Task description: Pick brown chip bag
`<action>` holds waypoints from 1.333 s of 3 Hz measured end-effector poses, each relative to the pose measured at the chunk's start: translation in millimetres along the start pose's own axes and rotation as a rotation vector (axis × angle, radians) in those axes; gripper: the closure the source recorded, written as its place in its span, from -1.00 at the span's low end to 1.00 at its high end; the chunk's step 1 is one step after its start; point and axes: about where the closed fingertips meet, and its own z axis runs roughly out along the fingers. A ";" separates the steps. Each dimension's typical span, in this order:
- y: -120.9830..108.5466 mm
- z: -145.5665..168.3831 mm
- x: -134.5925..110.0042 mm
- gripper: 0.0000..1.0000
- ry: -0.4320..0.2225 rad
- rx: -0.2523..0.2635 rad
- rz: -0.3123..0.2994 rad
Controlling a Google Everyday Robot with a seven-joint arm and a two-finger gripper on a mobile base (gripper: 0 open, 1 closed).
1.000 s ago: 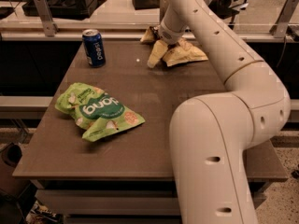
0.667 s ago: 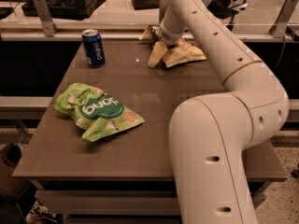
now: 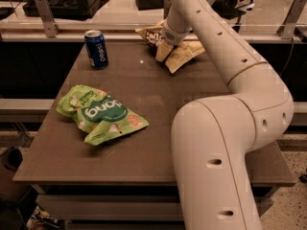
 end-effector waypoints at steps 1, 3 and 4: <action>-0.4 -1.9 -0.8 0.76 0.000 0.000 0.000; -0.8 -3.4 -1.6 1.00 0.000 0.000 0.000; -4.4 -12.8 -8.6 1.00 -0.061 -0.009 -0.015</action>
Offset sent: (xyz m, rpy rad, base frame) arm -0.0001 0.0000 0.0017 0.0000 -0.0001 -0.0001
